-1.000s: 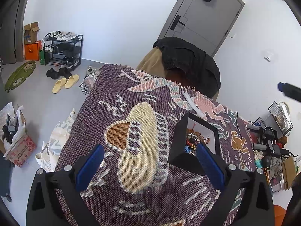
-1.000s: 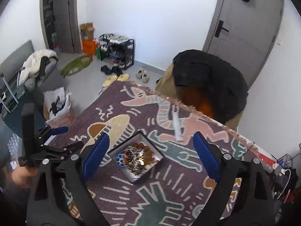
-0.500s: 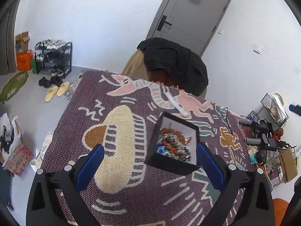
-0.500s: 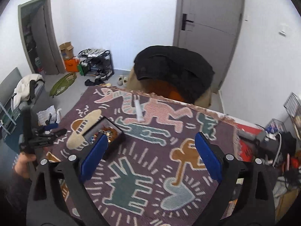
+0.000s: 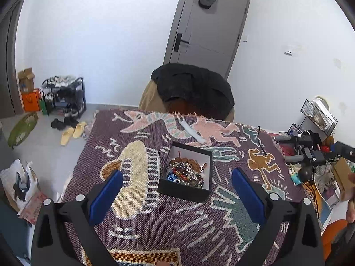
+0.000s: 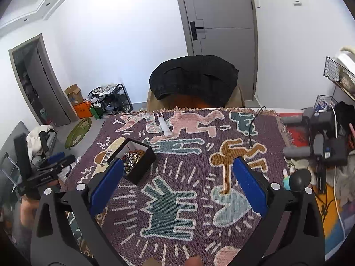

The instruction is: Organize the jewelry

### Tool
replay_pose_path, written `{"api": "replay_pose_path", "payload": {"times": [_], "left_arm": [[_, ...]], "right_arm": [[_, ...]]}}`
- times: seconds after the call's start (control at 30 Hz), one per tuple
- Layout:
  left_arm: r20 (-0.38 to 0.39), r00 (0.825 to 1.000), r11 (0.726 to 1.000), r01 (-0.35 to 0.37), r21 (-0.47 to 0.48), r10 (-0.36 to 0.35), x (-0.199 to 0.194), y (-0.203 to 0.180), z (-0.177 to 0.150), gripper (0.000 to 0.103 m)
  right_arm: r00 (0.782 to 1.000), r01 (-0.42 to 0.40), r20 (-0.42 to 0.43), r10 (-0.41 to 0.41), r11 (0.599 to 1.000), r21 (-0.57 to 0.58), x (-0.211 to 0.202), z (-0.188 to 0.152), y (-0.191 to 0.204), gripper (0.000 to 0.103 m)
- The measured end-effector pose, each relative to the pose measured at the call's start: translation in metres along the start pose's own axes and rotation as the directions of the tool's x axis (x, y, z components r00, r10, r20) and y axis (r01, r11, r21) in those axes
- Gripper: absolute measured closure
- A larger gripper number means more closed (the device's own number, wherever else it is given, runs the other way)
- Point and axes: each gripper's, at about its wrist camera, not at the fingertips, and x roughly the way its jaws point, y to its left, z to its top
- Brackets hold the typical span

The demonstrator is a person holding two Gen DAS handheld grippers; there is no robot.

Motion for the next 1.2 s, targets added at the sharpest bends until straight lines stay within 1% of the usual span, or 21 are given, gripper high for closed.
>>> {"api": "replay_pose_path", "payload": {"times": [0.1,0.17,0.27,0.37,0.43,0.53,0.6,0.67,0.73,0.83,0.9,0.93,1.03,1.2], "left_arm": [[0.013,1.0,1.0,-0.003,0.017,0.003,-0.012,-0.007,-0.004,0.008],[0.02,1.0,1.0,-0.004,0.031,0.003,-0.021,-0.012,-0.008,0.008],[0.025,1.0,0.997,-0.01,0.071,0.008,-0.035,-0.023,-0.017,0.008],[0.034,0.999,0.993,-0.033,0.113,0.029,-0.049,-0.033,-0.031,0.008],[0.034,0.999,0.993,-0.025,0.118,0.021,-0.055,-0.036,-0.038,0.008],[0.046,0.998,0.991,-0.036,0.133,0.03,-0.067,-0.041,-0.051,0.008],[0.06,0.997,0.99,-0.054,0.134,0.046,-0.073,-0.043,-0.057,0.008],[0.083,0.994,0.988,-0.078,0.134,0.067,-0.082,-0.044,-0.064,0.008],[0.087,0.994,0.989,-0.075,0.128,0.064,-0.088,-0.044,-0.073,0.008],[0.086,0.995,0.991,-0.065,0.121,0.055,-0.096,-0.044,-0.085,0.008],[0.09,0.993,0.989,-0.083,0.121,0.073,-0.099,-0.045,-0.09,0.008],[0.094,0.993,0.989,-0.084,0.12,0.073,-0.1,-0.046,-0.092,0.008],[0.105,0.992,0.99,-0.082,0.113,0.07,-0.104,-0.048,-0.09,0.008],[0.126,0.989,0.99,-0.09,0.113,0.076,-0.112,-0.048,-0.09,0.008]], "right_arm": [[1.0,-0.013,0.013,0.013,1.0,0.011,-0.008,-0.014,0.001,0.005],[1.0,-0.003,0.019,0.003,1.0,0.01,-0.012,-0.022,0.001,0.005],[1.0,0.012,0.028,-0.013,1.0,0.017,-0.015,-0.041,0.002,0.005],[0.999,0.001,0.038,-0.002,1.0,0.029,-0.017,-0.062,0.002,0.005],[0.999,-0.002,0.033,0.001,0.999,0.039,-0.016,-0.075,0.003,0.005],[0.999,0.01,0.038,-0.012,0.999,0.033,-0.016,-0.094,0.009,0.005],[0.999,0.027,0.046,-0.029,0.999,0.034,-0.016,-0.103,0.011,0.005],[0.999,0.02,0.042,-0.021,0.999,0.032,-0.016,-0.113,0.015,0.005],[0.998,0.029,0.054,-0.03,0.999,0.027,-0.019,-0.121,0.018,0.005],[0.997,0.048,0.063,-0.05,0.999,0.02,-0.025,-0.129,0.021,0.005],[0.998,0.044,0.045,-0.045,0.999,0.021,-0.025,-0.13,0.023,0.005],[0.997,0.055,0.052,-0.055,0.998,0.008,-0.027,-0.129,0.026,0.005],[0.993,0.085,0.08,-0.084,0.996,-0.004,-0.033,-0.128,0.029,0.005],[0.994,0.081,0.071,-0.08,0.997,-0.011,-0.034,-0.131,0.029,0.005]]}}
